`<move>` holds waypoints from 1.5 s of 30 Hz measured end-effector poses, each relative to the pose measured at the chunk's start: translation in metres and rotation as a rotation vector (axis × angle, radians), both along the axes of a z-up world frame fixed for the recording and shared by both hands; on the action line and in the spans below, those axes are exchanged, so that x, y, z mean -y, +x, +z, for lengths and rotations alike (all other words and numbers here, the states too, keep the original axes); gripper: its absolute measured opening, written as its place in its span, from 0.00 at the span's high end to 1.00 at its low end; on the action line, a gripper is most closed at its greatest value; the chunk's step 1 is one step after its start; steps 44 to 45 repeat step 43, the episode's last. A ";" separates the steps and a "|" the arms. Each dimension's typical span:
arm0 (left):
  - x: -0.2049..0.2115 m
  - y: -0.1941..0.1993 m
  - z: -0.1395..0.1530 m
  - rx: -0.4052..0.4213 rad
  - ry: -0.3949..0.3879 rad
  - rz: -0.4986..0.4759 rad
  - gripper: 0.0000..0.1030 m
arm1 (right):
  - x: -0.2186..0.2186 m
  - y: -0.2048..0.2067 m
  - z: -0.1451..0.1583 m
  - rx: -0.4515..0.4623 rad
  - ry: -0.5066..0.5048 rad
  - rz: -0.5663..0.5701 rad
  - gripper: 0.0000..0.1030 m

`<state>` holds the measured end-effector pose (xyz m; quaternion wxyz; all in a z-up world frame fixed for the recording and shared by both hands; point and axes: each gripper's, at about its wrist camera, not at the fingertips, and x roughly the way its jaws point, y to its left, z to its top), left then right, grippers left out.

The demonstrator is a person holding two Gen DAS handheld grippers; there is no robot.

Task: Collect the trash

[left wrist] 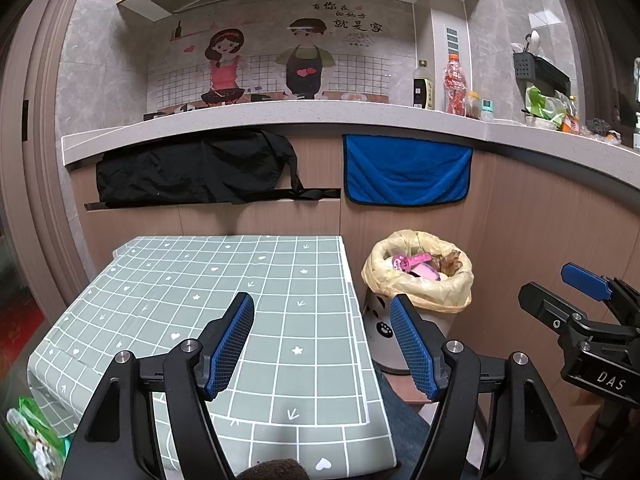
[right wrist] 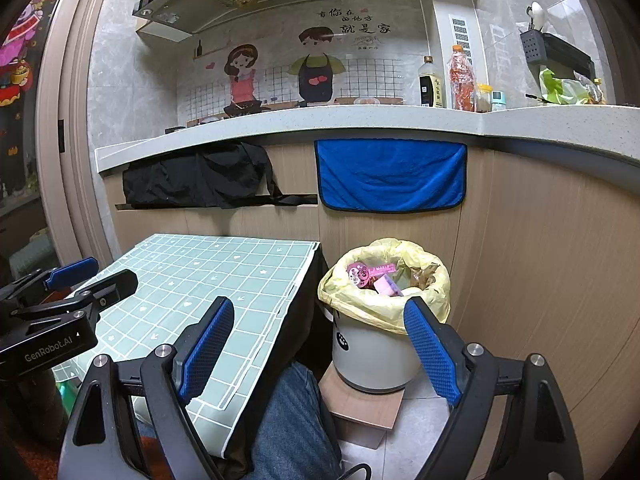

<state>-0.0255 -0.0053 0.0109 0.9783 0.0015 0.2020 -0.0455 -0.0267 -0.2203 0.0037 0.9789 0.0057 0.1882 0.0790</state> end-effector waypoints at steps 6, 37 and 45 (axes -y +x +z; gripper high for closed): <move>0.001 0.000 0.000 0.002 0.000 -0.001 0.31 | -0.001 0.000 0.000 0.002 0.001 0.000 0.18; -0.001 0.008 -0.006 -0.026 0.015 -0.038 0.32 | -0.004 -0.005 0.002 -0.003 0.012 -0.017 0.17; -0.011 0.017 -0.007 -0.021 0.008 -0.041 0.32 | -0.006 0.002 -0.001 -0.026 0.026 -0.023 0.16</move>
